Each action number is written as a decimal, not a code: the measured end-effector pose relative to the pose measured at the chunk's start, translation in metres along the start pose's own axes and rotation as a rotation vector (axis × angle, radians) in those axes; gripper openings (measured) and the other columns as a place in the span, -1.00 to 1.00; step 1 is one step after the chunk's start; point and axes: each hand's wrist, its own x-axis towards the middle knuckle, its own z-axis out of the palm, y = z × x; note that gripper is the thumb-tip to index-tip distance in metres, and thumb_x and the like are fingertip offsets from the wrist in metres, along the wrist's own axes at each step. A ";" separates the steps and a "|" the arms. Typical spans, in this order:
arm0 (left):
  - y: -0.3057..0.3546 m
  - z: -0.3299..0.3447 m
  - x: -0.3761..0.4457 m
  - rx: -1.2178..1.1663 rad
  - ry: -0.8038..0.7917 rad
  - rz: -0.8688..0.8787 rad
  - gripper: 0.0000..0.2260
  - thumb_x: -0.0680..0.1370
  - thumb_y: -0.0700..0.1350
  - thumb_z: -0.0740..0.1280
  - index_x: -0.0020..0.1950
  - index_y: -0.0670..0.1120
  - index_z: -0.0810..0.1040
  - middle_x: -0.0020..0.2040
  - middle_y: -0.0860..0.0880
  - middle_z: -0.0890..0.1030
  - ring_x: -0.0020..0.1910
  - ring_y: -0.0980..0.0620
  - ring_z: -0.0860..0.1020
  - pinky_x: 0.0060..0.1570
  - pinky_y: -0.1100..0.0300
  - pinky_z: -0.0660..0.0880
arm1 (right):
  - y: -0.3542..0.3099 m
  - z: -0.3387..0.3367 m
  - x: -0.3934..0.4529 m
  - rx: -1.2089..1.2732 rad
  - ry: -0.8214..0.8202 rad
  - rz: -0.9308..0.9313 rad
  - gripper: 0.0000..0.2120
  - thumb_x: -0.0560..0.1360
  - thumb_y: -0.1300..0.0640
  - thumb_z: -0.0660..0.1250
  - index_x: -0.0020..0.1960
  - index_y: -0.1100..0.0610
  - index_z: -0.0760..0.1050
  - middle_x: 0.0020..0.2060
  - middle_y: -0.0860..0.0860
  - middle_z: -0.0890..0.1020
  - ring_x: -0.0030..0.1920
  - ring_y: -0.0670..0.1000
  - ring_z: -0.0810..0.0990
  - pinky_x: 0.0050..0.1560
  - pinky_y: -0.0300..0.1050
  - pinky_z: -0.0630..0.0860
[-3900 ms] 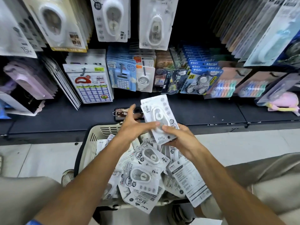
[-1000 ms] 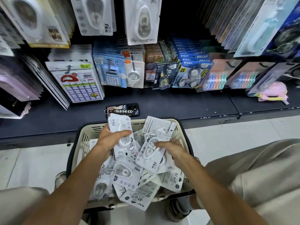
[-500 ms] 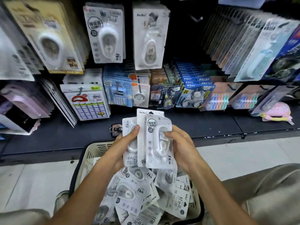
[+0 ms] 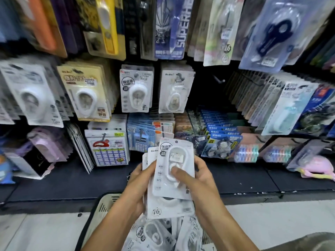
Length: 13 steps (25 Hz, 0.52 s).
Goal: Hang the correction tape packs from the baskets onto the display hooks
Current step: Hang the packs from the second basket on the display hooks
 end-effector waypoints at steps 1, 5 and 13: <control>0.007 0.003 -0.005 0.012 -0.024 -0.011 -0.49 0.32 0.07 0.57 0.25 -0.03 0.68 0.09 -0.21 0.73 0.04 -0.24 0.72 -0.10 -0.10 0.69 | -0.004 0.004 0.001 0.026 0.033 -0.017 -0.52 0.39 0.17 0.56 0.27 0.05 0.52 0.02 0.10 0.75 0.00 0.16 0.75 -0.07 0.12 0.70; 0.027 0.005 -0.022 0.048 -0.134 -0.029 -0.34 0.18 -0.01 0.65 0.26 -0.08 0.64 0.09 -0.22 0.73 0.01 -0.22 0.73 -0.18 -0.08 0.69 | -0.025 0.016 0.011 0.155 0.156 -0.056 -0.58 0.49 0.02 0.46 0.30 0.12 0.52 0.04 0.12 0.75 0.05 0.18 0.73 0.09 0.22 0.66; 0.108 -0.004 -0.047 0.201 -0.016 0.247 -0.37 0.11 -0.11 0.62 0.18 -0.10 0.67 0.02 -0.20 0.75 -0.06 -0.22 0.75 -0.16 -0.09 0.70 | -0.064 0.018 0.022 0.000 0.211 -0.333 -0.52 0.27 -0.17 0.51 0.12 -0.04 0.52 -0.09 0.01 0.75 -0.22 0.06 0.74 -0.46 -0.10 0.58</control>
